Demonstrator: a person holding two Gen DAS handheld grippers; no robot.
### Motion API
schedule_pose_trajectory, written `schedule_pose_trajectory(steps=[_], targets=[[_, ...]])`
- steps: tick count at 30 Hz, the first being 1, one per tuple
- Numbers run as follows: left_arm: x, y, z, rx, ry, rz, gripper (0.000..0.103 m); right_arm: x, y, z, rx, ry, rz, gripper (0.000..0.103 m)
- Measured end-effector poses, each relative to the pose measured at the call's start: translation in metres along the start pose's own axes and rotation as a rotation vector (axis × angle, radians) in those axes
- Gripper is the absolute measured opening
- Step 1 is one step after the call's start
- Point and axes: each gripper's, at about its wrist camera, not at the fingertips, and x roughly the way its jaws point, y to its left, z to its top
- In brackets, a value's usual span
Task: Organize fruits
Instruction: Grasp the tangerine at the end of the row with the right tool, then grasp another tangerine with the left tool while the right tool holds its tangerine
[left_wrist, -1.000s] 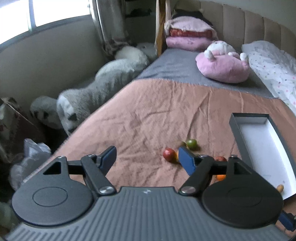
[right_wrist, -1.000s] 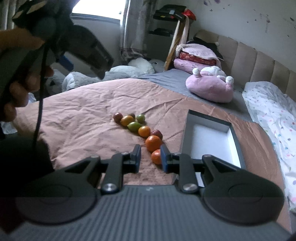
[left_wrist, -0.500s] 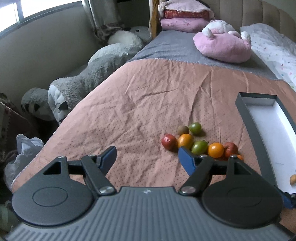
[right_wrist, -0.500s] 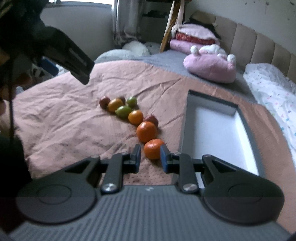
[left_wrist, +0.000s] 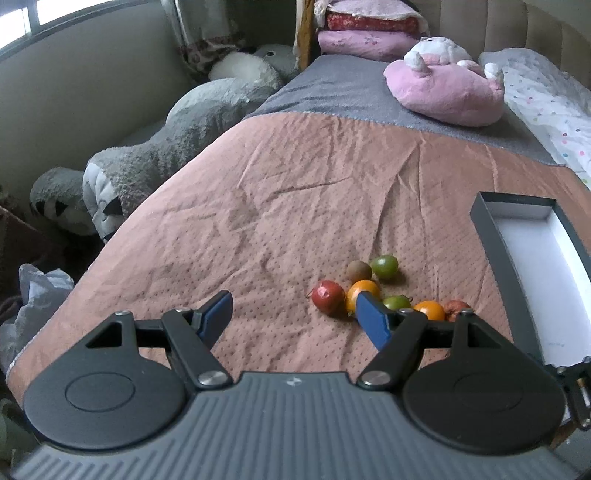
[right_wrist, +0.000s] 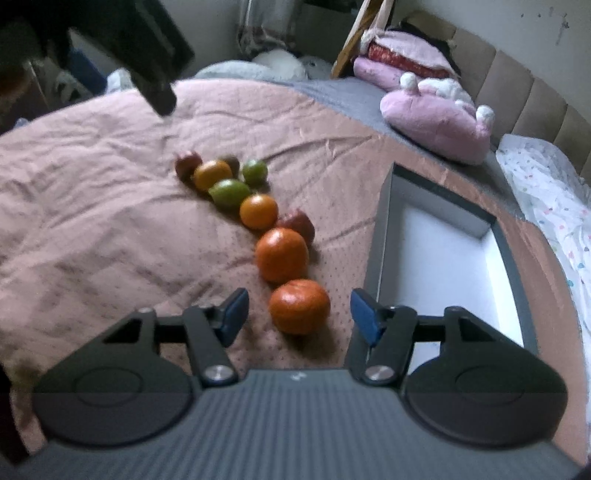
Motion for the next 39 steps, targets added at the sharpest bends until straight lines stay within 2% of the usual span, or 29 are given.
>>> schedule_pose_trajectory(steps=[3, 7, 14, 21, 28, 32, 34, 39], targets=[[0.001, 0.002, -0.001, 0.000, -0.006, -0.010, 0.078, 0.003, 0.000, -0.002, -0.001, 0.011, 0.019, 0.039], [0.002, 0.009, -0.006, -0.012, -0.008, -0.021, 0.078, 0.001, 0.002, -0.004, -0.008, -0.007, 0.012, 0.038], [0.001, 0.010, -0.017, 0.002, 0.000, -0.032, 0.077, -0.023, -0.009, -0.006, 0.114, -0.046, 0.077, 0.037], [-0.004, -0.039, -0.033, 0.083, 0.025, -0.106, 0.077, -0.080, -0.015, -0.021, 0.177, -0.129, 0.121, 0.037], [0.003, -0.097, -0.047, 0.132, 0.064, -0.167, 0.076, -0.120, -0.039, -0.046, 0.224, -0.157, 0.050, 0.037], [0.014, -0.121, -0.054, 0.149, 0.091, -0.168, 0.075, -0.128, -0.056, -0.055, 0.283, -0.178, 0.027, 0.037], [0.020, -0.129, -0.055, 0.146, 0.109, -0.165, 0.066, -0.128, -0.060, -0.058, 0.304, -0.186, 0.027, 0.037], [0.040, -0.135, -0.055, 0.125, 0.138, -0.150, 0.056, -0.124, -0.061, -0.061, 0.327, -0.197, 0.039, 0.037]])
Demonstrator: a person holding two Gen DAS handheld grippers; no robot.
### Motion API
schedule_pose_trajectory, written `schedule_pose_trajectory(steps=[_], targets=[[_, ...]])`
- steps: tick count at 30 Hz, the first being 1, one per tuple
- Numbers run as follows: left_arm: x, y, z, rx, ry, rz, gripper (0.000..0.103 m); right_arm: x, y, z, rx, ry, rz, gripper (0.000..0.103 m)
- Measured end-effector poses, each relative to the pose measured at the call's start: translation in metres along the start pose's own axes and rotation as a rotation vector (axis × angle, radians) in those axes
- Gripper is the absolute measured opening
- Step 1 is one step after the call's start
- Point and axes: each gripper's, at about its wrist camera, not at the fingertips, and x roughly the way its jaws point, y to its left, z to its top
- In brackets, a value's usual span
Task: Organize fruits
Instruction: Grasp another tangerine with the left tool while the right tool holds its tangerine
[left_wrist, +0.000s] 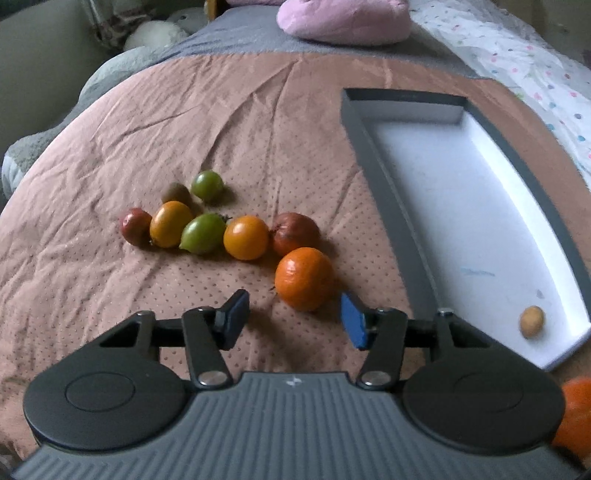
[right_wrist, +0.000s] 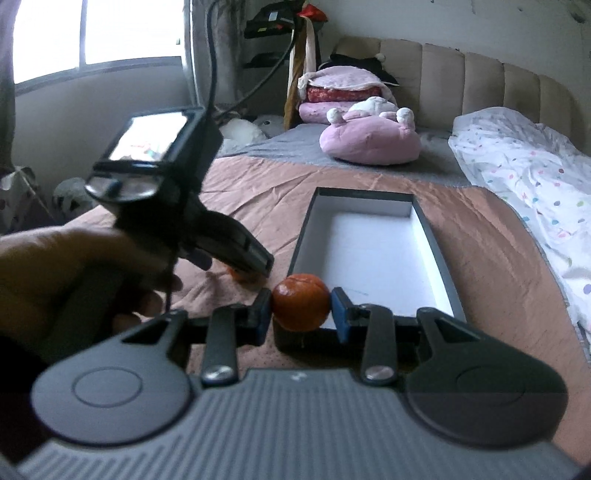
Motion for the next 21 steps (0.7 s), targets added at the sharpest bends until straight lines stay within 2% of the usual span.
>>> schedule_pose_trajectory(steps=[3, 6, 7, 14, 21], targets=[[0.007, 0.001, 0.003, -0.009, 0.001, -0.013, 0.056, 0.000, -0.002, -0.001, 0.008, -0.002, 0.003, 0.037], [0.008, -0.001, 0.005, -0.006, 0.000, -0.037, 0.039, -0.003, -0.005, -0.001, 0.017, -0.005, 0.002, 0.037], [0.008, -0.001, 0.004, -0.010, -0.001, -0.042, 0.038, -0.003, -0.005, 0.000, 0.021, -0.006, 0.000, 0.037], [-0.003, 0.005, 0.002, -0.018, -0.022, -0.052, 0.036, -0.006, -0.001, 0.003, 0.016, -0.006, -0.013, 0.037], [-0.051, 0.025, 0.010, -0.060, -0.091, -0.047, 0.036, -0.016, 0.010, 0.014, -0.010, -0.033, -0.004, 0.037]])
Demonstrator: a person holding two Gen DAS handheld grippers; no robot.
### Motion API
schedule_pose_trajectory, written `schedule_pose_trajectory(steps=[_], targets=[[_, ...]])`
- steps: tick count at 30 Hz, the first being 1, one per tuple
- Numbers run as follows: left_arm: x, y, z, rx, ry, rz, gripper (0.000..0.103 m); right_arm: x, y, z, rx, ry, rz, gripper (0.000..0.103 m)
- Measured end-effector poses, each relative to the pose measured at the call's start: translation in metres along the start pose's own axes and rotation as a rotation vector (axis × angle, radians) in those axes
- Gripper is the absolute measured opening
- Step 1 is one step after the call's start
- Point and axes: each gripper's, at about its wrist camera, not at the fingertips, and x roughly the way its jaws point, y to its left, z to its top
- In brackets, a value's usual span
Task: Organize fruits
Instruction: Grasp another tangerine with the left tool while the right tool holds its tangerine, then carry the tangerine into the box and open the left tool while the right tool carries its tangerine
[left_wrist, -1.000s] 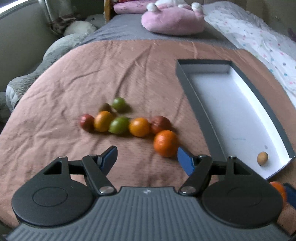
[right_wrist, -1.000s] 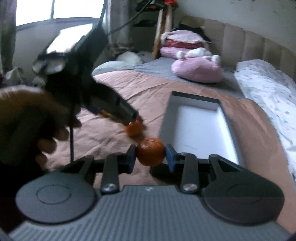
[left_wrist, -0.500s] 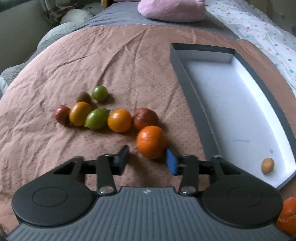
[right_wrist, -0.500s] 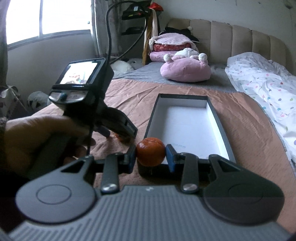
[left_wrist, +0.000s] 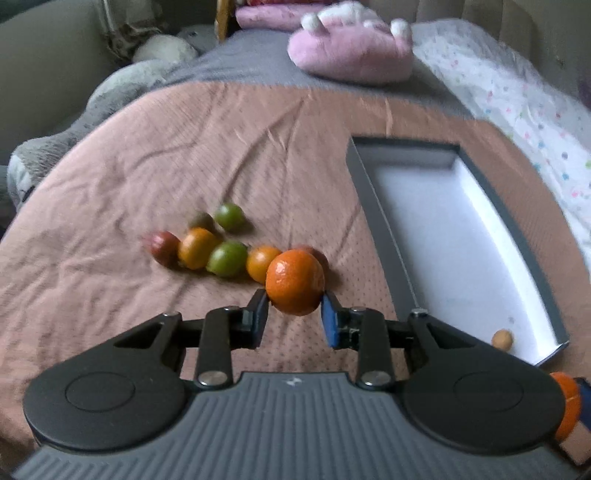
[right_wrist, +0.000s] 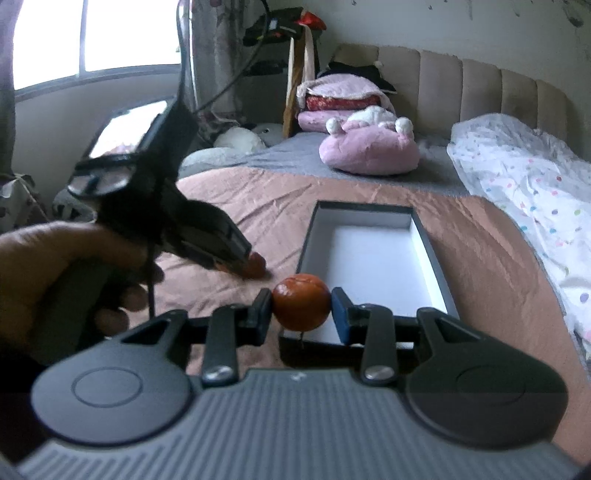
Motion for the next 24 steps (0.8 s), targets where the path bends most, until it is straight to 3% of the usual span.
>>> schedule_pose_trajectory(steps=[13, 17, 24], targets=[[-0.114, 0.032, 0.030, -0.023, -0.191, 0.146, 0.036, -0.031, 0.017, 0.028, -0.020, -0.065, 0.036, 0.037], [-0.132, 0.048, 0.026, -0.072, -0.218, 0.166, 0.036, -0.036, 0.017, 0.025, -0.036, -0.098, 0.040, 0.037], [-0.127, 0.047, 0.018, -0.049, -0.218, 0.232, 0.036, -0.022, 0.003, 0.014, -0.009, -0.093, 0.027, 0.037]])
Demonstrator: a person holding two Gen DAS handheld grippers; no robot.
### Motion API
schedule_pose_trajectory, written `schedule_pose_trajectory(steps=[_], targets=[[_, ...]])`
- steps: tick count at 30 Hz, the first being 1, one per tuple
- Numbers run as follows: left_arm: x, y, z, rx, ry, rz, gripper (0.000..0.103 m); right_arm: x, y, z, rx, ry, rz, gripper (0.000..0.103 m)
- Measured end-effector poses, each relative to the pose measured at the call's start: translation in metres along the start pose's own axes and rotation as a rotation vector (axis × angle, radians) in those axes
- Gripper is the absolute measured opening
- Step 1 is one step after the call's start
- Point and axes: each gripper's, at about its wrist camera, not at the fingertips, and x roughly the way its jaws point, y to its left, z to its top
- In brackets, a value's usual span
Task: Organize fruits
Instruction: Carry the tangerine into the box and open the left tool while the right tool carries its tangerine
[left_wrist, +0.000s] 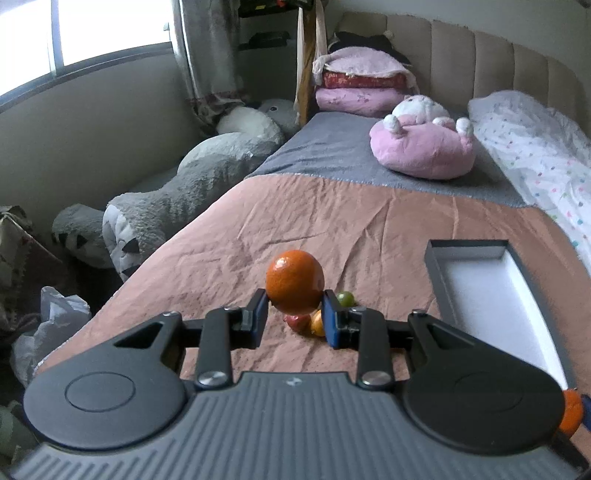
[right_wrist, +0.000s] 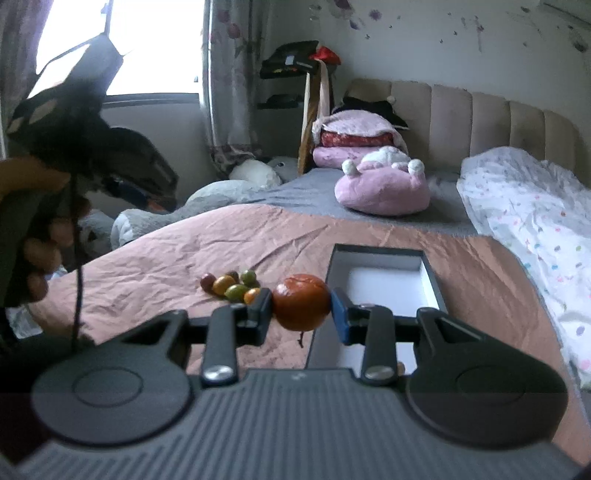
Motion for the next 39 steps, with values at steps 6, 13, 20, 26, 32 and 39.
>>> schedule_pose_trajectory(steps=[6, 13, 20, 26, 32, 39], targets=[[0.016, -0.028, 0.002, 0.063, -0.020, 0.021, 0.036, 0.025, -0.023, -0.001, 0.017, 0.000, -0.040, 0.038], [0.025, -0.080, 0.017, 0.170, -0.068, 0.020, 0.036, 0.054, -0.060, -0.004, 0.079, 0.000, -0.105, 0.038], [0.038, -0.144, 0.021, 0.219, -0.017, -0.095, 0.036, 0.063, -0.080, -0.024, 0.150, 0.026, -0.134, 0.038], [0.056, -0.194, 0.016, 0.235, 0.033, -0.188, 0.036, 0.071, -0.089, -0.033, 0.148, 0.057, -0.151, 0.038], [0.072, -0.214, 0.013, 0.218, 0.047, -0.218, 0.037, 0.075, -0.093, -0.035, 0.157, 0.055, -0.152, 0.037], [0.099, -0.216, 0.014, 0.206, 0.096, -0.198, 0.037, 0.081, -0.091, -0.036, 0.135, 0.065, -0.137, 0.037]])
